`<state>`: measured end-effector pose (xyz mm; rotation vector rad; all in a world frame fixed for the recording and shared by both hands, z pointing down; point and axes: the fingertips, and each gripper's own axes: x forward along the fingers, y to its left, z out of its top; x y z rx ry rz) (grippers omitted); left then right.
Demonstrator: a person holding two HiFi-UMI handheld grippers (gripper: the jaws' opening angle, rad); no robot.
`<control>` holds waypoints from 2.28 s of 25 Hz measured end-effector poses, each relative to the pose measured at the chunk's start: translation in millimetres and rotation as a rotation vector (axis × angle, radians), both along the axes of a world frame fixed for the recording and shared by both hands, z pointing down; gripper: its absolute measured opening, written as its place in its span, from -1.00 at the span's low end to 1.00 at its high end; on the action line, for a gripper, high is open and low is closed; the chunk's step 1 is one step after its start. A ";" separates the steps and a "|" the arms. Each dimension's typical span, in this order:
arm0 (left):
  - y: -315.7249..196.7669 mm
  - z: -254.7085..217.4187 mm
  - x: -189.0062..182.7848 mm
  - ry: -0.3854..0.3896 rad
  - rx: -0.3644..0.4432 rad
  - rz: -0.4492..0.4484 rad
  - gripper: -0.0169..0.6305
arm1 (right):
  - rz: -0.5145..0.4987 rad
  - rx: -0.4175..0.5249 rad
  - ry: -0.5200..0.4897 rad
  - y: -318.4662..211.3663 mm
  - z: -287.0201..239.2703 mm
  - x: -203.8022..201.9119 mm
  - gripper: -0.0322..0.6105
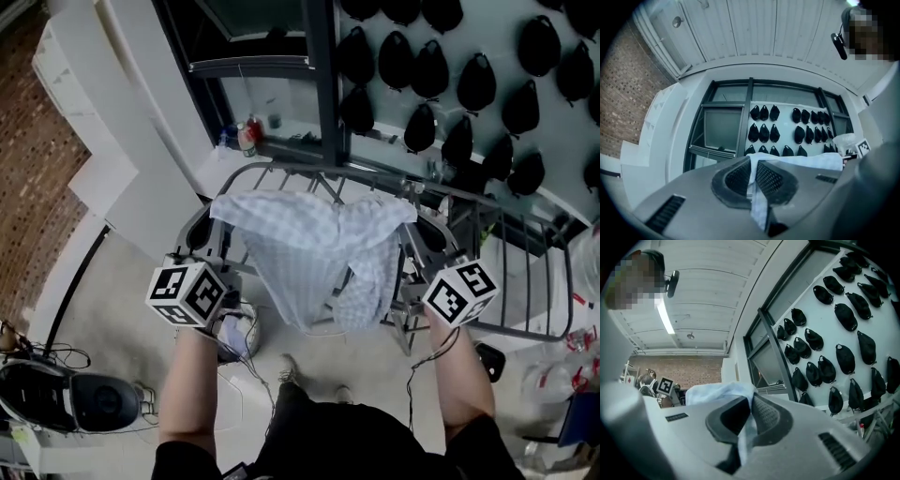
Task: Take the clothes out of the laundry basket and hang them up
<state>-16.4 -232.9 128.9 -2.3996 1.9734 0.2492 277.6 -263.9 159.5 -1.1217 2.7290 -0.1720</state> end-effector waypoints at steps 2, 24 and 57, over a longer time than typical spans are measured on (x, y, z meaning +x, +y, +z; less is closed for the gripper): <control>-18.9 3.5 -1.8 0.005 0.000 0.030 -0.91 | 0.033 -0.001 0.006 -10.1 2.0 -1.2 -0.86; -210.4 25.2 -63.3 0.054 -0.033 0.330 -0.91 | 0.378 -0.026 0.027 -123.6 6.8 -65.0 -0.86; -342.0 121.2 -23.6 -0.015 -0.201 0.154 -0.91 | 0.283 -0.215 0.079 -298.3 110.5 -25.8 -0.86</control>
